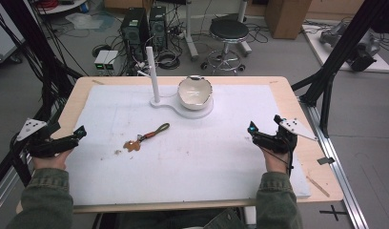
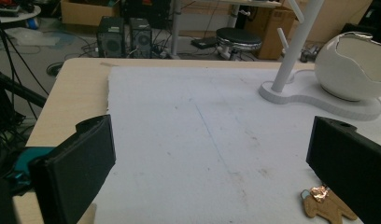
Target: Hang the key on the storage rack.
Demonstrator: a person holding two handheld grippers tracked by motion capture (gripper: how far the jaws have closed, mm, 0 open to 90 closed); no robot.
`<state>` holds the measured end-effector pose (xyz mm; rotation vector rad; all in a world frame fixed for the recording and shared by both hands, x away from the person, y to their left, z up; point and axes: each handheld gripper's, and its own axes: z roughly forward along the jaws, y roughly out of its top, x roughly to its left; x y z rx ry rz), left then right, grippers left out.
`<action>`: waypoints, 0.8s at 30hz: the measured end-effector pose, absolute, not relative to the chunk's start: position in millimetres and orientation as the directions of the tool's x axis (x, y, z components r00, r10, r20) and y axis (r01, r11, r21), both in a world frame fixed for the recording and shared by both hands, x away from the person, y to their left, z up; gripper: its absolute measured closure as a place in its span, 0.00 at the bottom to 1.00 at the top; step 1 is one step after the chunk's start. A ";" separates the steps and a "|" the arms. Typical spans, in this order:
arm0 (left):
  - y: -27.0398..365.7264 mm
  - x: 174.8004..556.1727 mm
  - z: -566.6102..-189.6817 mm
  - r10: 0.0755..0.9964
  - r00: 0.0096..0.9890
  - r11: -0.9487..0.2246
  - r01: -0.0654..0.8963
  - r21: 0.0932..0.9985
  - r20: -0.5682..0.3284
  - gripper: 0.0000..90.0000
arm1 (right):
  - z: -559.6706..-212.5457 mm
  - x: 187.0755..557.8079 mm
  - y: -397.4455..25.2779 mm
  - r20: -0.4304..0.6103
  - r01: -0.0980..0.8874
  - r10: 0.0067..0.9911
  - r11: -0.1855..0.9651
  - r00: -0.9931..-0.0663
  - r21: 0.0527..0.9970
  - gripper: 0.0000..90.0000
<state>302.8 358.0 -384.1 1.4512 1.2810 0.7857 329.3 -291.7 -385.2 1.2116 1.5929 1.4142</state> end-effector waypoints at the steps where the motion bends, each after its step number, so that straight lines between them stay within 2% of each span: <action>1: 357.3 303.1 -383.3 0.964 0.226 0.064 0.311 0.948 -0.139 0.02 | -385.3 329.3 -291.8 0.090 0.202 0.937 -0.021 -0.338 0.979 0.01; 24: 334.2 325.9 -348.7 0.944 0.320 -0.029 0.337 0.941 -0.085 0.02 | -387.0 330.5 -293.3 0.089 0.226 0.940 -0.013 -0.330 0.974 0.01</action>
